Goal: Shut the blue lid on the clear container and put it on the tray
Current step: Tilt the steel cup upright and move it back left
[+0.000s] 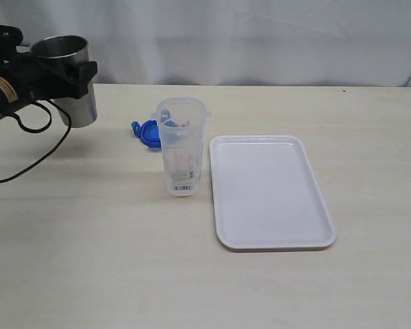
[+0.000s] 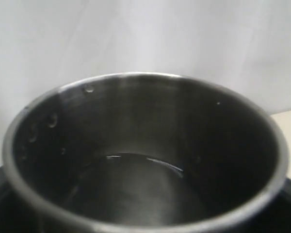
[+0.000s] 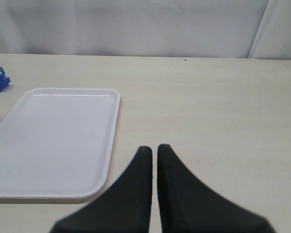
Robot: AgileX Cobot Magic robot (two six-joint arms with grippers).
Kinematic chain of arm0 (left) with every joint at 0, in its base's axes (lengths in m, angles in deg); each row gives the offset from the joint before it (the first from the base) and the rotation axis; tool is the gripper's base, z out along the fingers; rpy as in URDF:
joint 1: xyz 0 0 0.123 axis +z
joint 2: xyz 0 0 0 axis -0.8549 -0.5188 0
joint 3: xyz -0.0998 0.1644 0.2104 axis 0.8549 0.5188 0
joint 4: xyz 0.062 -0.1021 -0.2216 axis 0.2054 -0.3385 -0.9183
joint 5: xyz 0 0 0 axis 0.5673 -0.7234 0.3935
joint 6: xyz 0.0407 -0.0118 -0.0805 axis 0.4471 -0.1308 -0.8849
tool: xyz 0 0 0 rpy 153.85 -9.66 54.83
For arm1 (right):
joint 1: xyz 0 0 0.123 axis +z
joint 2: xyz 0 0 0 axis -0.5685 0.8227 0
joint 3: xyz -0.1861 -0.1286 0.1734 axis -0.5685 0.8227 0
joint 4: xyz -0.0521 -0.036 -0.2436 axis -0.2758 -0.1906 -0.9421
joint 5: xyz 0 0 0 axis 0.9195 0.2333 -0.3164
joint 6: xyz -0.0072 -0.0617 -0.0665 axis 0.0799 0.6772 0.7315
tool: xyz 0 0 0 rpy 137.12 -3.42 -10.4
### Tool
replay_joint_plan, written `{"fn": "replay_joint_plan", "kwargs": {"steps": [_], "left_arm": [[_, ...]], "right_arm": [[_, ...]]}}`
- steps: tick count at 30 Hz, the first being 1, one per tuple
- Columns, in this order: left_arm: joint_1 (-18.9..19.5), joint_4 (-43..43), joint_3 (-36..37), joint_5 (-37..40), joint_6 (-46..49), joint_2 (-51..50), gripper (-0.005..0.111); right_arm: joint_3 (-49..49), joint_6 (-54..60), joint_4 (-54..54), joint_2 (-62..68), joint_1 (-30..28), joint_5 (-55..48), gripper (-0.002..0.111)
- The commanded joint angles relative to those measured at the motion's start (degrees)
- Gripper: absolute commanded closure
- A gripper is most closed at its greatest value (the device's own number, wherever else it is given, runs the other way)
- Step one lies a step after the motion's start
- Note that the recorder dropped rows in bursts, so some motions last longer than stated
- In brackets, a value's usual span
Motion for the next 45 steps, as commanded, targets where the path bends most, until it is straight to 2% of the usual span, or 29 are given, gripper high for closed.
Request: {"fn": "replay_joint_plan", "kwargs": {"steps": [1,9,24,31,45], "left_arm": [[1.4,2.9,-5.0,-3.0,-2.7,-0.6,0.107],[1.5,3.9,-11.4,-6.0,-2.6,-7.6,0.107],[1.2,3.9,-24.4,-4.4,-2.6,-20.8,0.107],[1.2,3.9,-24.4,-1.8,-1.0,-21.8,0.107],[1.2,4.9,-24.3,-1.4,-2.7,-21.8,0.107]], "right_arm": [[0.2,0.4,-0.1,-0.3,0.1,0.6,0.104],[0.2,0.4,-0.1,-0.3,0.1,0.6,0.104],[0.2,0.4,-0.1,-0.3,0.1,0.6,0.104],[0.2,0.4,-0.1,-0.3,0.1,0.6,0.104],[0.2,0.4,-0.1,-0.3,0.1,0.6,0.104]]}}
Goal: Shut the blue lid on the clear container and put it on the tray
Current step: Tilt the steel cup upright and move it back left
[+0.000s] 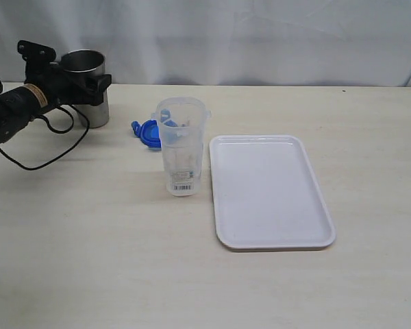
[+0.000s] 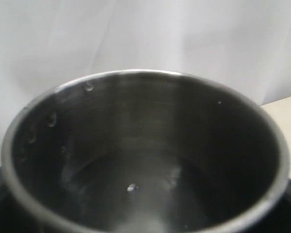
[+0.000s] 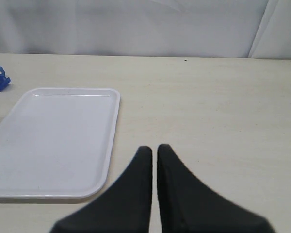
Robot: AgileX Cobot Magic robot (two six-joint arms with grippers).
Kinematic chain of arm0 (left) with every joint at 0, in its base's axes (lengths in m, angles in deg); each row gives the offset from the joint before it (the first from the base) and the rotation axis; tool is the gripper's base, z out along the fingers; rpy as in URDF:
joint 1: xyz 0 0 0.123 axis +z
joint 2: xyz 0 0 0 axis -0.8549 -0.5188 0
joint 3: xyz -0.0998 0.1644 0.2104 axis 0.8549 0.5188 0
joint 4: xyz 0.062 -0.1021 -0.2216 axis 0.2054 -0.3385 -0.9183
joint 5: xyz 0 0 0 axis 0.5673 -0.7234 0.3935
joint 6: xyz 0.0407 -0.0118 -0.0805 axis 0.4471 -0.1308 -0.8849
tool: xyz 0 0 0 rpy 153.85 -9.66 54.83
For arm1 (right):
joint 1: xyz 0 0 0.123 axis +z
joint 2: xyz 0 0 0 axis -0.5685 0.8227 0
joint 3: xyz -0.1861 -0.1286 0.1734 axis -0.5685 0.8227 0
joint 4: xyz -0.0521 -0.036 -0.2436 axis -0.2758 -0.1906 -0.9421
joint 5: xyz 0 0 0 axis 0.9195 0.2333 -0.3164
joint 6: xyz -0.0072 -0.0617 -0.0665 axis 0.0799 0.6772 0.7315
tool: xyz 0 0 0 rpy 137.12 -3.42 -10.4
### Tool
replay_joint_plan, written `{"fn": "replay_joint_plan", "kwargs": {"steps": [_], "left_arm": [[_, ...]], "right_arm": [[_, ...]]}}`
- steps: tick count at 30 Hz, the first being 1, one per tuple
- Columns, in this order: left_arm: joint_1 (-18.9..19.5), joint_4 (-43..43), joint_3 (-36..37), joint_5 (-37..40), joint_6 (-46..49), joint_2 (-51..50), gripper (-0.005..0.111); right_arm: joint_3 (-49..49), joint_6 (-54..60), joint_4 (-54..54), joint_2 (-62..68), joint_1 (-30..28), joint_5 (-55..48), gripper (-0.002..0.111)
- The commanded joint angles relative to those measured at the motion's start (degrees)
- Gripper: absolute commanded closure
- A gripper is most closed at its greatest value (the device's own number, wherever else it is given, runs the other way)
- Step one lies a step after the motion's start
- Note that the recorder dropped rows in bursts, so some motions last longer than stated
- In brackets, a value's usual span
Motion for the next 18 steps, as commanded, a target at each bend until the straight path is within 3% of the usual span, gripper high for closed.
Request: {"fn": "replay_joint_plan", "kwargs": {"steps": [1,12,15,18], "left_arm": [[-0.1,-0.6,-0.8,-2.1,-1.8,0.8,0.107],[-0.1,-0.1,-0.8,-0.9,-3.3,0.8,0.103],[-0.1,-0.1,-0.8,-0.8,-3.4,0.8,0.088],[-0.1,-0.1,-0.8,1.1,-3.4,0.8,0.064]], "right_arm": [[0.2,0.4,-0.1,-0.3,0.1,0.6,0.104],[0.2,0.4,-0.1,-0.3,0.1,0.6,0.104],[0.2,0.4,-0.1,-0.3,0.1,0.6,0.104],[0.2,0.4,-0.1,-0.3,0.1,0.6,0.104]]}}
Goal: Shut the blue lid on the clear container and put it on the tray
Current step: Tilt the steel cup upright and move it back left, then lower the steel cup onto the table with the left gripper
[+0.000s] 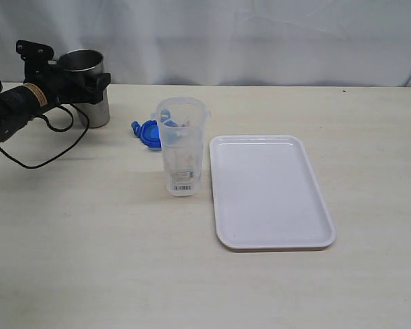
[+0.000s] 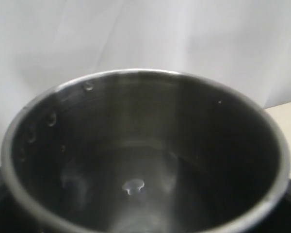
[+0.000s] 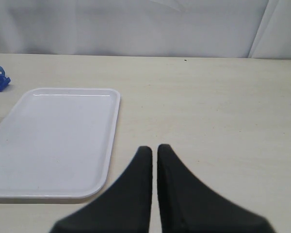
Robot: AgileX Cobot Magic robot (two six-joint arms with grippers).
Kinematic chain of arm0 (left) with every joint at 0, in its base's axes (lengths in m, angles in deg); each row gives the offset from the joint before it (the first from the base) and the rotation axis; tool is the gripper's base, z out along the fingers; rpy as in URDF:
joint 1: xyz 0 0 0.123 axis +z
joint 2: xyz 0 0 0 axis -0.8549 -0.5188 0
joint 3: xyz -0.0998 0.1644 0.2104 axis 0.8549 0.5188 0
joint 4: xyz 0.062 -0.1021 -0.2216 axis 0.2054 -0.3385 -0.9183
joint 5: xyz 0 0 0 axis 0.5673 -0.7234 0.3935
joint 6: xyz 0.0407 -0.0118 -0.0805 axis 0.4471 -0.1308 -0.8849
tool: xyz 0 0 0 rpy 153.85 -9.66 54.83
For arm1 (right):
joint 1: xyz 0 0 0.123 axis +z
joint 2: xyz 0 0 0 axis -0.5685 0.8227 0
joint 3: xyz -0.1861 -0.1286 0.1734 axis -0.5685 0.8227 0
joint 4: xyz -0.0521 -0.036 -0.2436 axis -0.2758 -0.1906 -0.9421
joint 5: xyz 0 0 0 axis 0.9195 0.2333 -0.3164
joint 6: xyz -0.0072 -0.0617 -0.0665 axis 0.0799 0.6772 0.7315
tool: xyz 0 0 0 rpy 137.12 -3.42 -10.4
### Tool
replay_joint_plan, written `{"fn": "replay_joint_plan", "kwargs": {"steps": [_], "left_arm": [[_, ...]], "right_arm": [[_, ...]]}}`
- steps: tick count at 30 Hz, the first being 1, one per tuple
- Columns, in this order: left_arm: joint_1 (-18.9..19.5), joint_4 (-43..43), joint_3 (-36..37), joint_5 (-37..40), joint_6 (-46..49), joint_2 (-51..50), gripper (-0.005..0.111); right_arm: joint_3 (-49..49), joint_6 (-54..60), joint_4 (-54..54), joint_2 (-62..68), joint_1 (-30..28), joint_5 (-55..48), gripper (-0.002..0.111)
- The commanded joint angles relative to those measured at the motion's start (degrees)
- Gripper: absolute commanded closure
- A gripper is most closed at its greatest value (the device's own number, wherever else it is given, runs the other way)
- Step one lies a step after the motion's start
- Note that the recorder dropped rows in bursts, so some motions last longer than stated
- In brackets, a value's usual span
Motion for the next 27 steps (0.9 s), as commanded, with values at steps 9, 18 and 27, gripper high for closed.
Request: {"fn": "replay_joint_plan", "kwargs": {"steps": [9,18,27], "left_arm": [[-0.1,2.3,-0.6,2.9,-0.8,0.8,0.026],[0.0,3.1,-0.6,6.2,-0.8,0.8,0.024],[0.0,2.6,-0.6,10.7,-0.9,0.8,0.003]], "right_arm": [[0.2,0.4,-0.1,-0.3,0.1,0.6,0.104],[0.2,0.4,-0.1,-0.3,0.1,0.6,0.104],[0.2,0.4,-0.1,-0.3,0.1,0.6,0.104]]}}
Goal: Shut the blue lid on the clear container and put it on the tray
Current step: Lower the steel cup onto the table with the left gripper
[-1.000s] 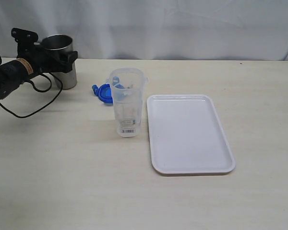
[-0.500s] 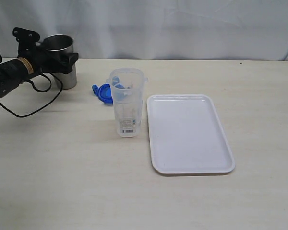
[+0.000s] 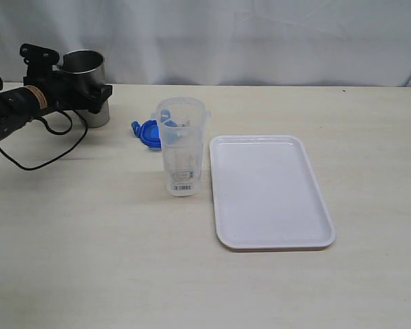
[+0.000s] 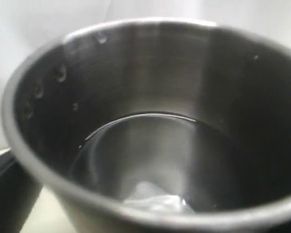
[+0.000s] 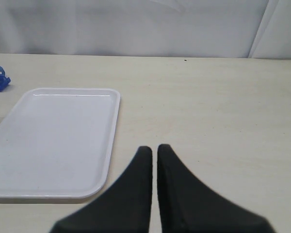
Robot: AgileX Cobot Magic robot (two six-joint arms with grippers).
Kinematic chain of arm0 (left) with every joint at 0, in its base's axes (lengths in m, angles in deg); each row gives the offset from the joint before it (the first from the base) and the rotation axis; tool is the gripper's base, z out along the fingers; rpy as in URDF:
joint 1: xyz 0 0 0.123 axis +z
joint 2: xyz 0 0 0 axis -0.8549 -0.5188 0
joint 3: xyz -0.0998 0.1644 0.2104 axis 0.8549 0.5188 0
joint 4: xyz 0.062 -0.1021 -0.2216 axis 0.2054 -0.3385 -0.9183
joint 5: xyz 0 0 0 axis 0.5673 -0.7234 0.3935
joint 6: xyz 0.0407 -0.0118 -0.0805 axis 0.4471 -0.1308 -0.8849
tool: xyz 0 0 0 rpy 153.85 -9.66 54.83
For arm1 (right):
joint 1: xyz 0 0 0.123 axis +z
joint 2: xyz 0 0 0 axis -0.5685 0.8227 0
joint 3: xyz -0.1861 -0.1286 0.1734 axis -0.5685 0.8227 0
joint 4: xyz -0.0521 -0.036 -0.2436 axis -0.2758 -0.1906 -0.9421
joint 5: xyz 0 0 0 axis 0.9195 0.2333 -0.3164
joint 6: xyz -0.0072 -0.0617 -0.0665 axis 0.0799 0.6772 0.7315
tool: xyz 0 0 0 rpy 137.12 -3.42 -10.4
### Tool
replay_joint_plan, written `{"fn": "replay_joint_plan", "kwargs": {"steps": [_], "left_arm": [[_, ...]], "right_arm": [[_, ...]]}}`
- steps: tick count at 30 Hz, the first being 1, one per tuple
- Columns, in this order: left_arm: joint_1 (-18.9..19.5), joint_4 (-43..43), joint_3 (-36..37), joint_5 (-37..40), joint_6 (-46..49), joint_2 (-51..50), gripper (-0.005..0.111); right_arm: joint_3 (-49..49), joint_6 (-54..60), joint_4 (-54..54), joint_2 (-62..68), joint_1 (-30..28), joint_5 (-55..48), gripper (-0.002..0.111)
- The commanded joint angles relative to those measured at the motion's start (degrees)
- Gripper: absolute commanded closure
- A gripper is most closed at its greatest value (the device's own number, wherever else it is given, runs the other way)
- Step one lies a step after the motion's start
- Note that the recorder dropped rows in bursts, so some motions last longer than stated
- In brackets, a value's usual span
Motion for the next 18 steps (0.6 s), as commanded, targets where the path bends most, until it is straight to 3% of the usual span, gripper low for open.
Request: {"fn": "replay_joint_plan", "kwargs": {"steps": [1,5,11,18], "left_arm": [[0.0,-0.5,-0.3,3.3,-0.5,0.5,0.003],[0.0,0.5,-0.3,5.6,-4.9,0.8,0.003],[0.0,8.7,-0.3,4.5,-11.4,0.9,0.003],[0.0,9.0,0.8,5.1,-15.0,0.9,0.003]], "right_arm": [[0.2,0.4,-0.1,-0.3,0.1,0.6,0.104],[0.2,0.4,-0.1,-0.3,0.1,0.6,0.104],[0.2,0.4,-0.1,-0.3,0.1,0.6,0.104],[0.2,0.4,-0.1,-0.3,0.1,0.6,0.104]]}}
